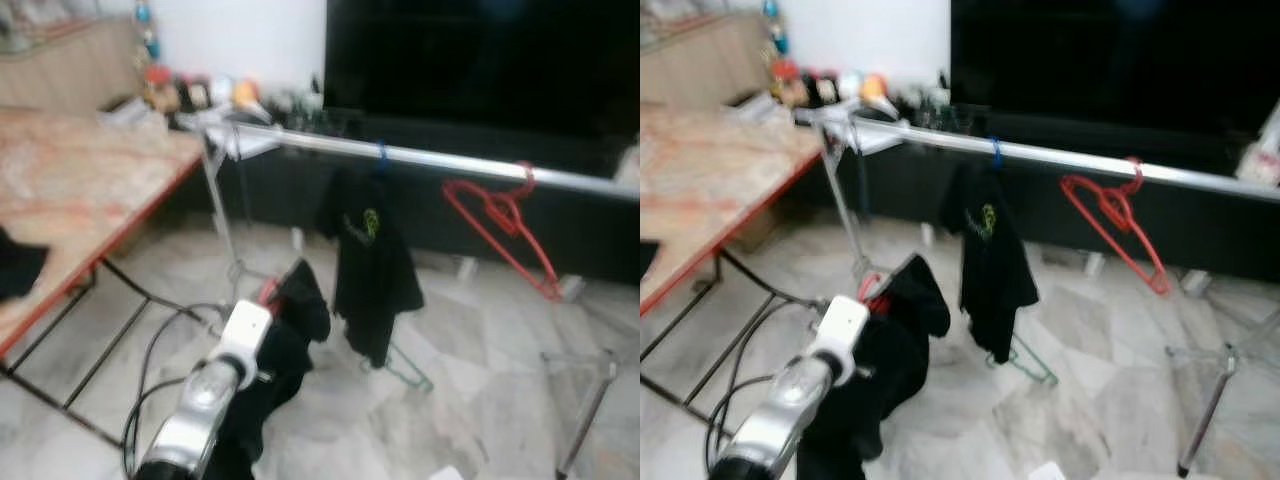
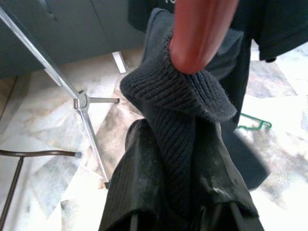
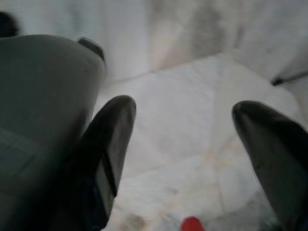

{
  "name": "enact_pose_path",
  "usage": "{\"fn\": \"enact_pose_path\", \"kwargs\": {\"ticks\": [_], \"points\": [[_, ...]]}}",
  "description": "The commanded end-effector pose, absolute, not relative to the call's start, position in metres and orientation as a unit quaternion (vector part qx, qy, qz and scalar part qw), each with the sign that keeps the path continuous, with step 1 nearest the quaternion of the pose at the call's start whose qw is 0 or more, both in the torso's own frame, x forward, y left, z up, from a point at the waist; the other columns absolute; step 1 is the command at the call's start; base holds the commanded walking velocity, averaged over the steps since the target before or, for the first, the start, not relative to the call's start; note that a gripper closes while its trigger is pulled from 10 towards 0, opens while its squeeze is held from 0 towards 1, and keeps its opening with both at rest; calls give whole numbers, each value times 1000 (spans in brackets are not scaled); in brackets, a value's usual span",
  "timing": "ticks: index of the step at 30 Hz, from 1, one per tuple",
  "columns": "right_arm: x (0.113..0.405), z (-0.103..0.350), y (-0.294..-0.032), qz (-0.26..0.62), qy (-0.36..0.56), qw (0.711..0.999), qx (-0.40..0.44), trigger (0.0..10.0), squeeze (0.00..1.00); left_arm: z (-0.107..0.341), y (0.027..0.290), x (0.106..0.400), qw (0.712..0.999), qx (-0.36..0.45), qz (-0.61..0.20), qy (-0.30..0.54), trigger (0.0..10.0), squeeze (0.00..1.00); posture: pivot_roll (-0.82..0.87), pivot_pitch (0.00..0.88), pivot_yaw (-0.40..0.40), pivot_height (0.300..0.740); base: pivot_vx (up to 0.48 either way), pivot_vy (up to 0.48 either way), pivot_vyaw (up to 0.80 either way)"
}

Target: Hang hanger

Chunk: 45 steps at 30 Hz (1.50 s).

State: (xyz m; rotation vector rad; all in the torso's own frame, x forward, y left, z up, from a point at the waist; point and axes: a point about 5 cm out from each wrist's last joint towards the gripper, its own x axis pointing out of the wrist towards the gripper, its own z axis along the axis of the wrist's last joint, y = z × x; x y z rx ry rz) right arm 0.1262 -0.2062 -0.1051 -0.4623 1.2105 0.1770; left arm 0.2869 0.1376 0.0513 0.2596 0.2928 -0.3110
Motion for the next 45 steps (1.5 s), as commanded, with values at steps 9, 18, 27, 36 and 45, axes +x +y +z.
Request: {"fn": "enact_pose_path", "kwargs": {"ticks": [9,18,27,36,45], "points": [[122,-107,-201,92,569,790,-209,10000,0,63,127,292,971,126,-164,118,10000,0,-63,0,-12,740,0,-329,-610],[123,-107,-200,93,563,796,-202,10000,0,63,127,293,971,129,-162,119,10000,0,-62,0,-14,740,0,-327,0],[123,-107,-200,92,563,796,-200,10000,0,63,128,294,971,131,-157,119,10000,0,-62,0,-14,740,0,-325,0],[122,-107,-200,96,561,799,-195,10000,0,65,135,298,978,129,-117,114,10000,0,-65,0,-17,740,0,-245,0],[122,-107,-202,97,563,796,-201,10000,0,68,144,298,982,122,-108,97,10000,0,-60,0,-28,740,0,0,0]]}}
